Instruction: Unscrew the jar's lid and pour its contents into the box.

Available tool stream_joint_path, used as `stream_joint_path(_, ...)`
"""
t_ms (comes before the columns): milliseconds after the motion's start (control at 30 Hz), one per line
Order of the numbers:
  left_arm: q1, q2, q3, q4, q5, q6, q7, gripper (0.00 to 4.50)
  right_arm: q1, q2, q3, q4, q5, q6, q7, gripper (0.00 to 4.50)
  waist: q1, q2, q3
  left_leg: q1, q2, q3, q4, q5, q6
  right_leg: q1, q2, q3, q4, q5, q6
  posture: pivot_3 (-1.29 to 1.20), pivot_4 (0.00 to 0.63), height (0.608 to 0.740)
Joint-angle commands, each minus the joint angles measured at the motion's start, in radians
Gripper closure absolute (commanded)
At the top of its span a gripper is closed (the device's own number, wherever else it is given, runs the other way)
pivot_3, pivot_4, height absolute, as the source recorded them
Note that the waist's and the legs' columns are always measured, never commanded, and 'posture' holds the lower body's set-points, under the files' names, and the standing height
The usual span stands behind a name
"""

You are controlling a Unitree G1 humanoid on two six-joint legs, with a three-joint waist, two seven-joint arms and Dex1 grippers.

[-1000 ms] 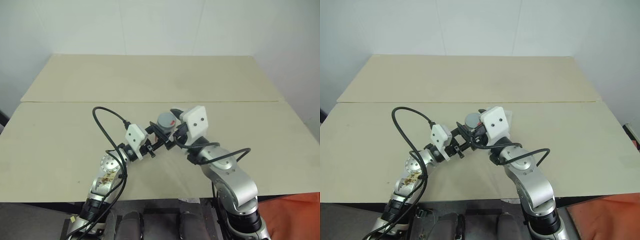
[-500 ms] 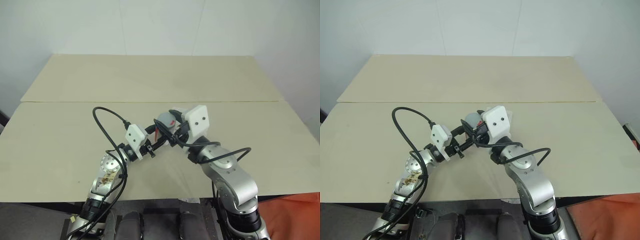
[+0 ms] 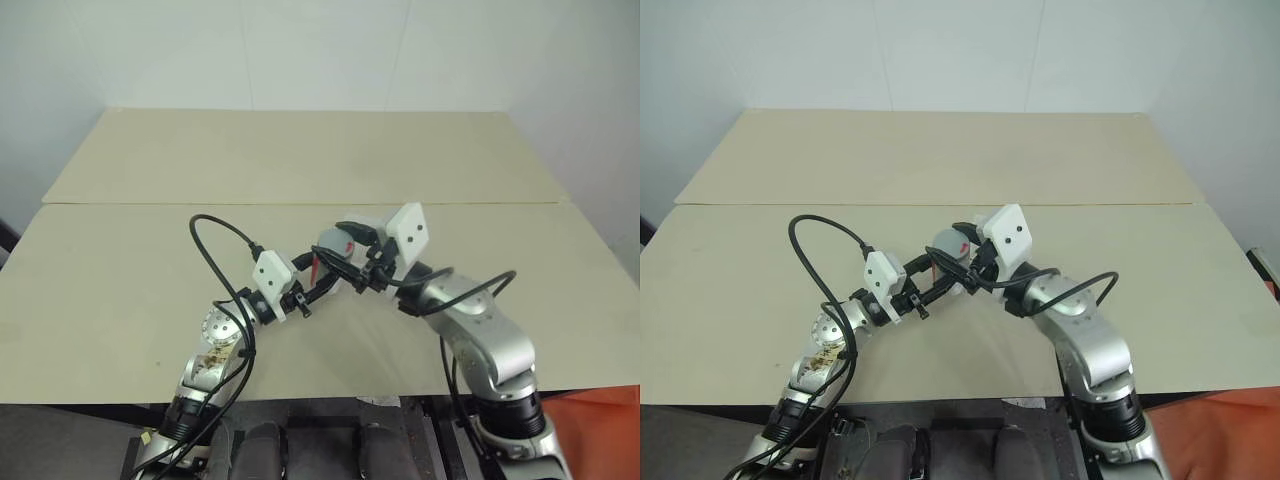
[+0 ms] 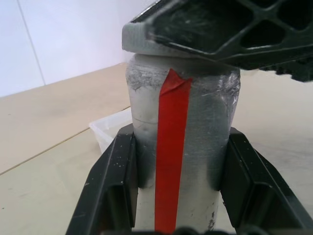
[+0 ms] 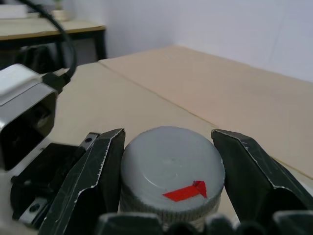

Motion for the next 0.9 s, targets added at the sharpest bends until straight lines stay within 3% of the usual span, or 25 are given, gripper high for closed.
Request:
stream_joint_path(33, -0.014, 0.003, 0.013, -0.029, -0.022, -0.020, -0.011, 2.61, -0.048, -0.056, -0.035, 0.062, 0.085, -0.069, 0.189, 1.72, 0.000, 0.000, 0.000, 0.000, 0.000, 0.000, 0.000, 0.000, 0.000, 0.000, 0.000, 0.000, 0.000, 0.000, 0.000, 0.00, 0.150, 0.740)
stream_joint_path(267, -0.017, -0.003, 0.012, -0.023, -0.023, -0.028, -0.021, 2.61, -0.163, -0.124, 0.010, 0.282, 0.111, -0.238, 0.540, 1.72, -0.001, 0.000, 0.000, 0.000, 0.000, 0.000, 0.000, 0.000, 0.000, 0.000, 0.000, 0.000, 0.000, 0.000, 0.000, 0.00, 0.150, 0.740)
stream_joint_path(633, -0.013, -0.005, -0.001, -0.026, -0.029, -0.038, -0.033, 2.61, -0.424, -0.075, 0.080, 0.720, 0.067, -0.419, 0.958, 1.72, 0.000, 0.000, 0.000, 0.000, 0.000, 0.000, 0.000, 0.000, 0.000, 0.000, 0.000, 0.000, 0.000, 0.000, 0.000, 0.00, 0.150, 0.740)
stream_joint_path(900, -0.019, -0.013, -0.012, -0.022, -0.028, -0.043, -0.037, 2.61, -0.604, -0.134, 0.292, 0.944, 0.227, -0.526, 1.011, 1.72, 0.000, 0.001, 0.000, 0.000, 0.000, 0.000, 0.000, 0.000, 0.000, 0.000, -0.001, 0.000, 0.000, 0.000, 0.000, 0.00, 0.150, 0.740)
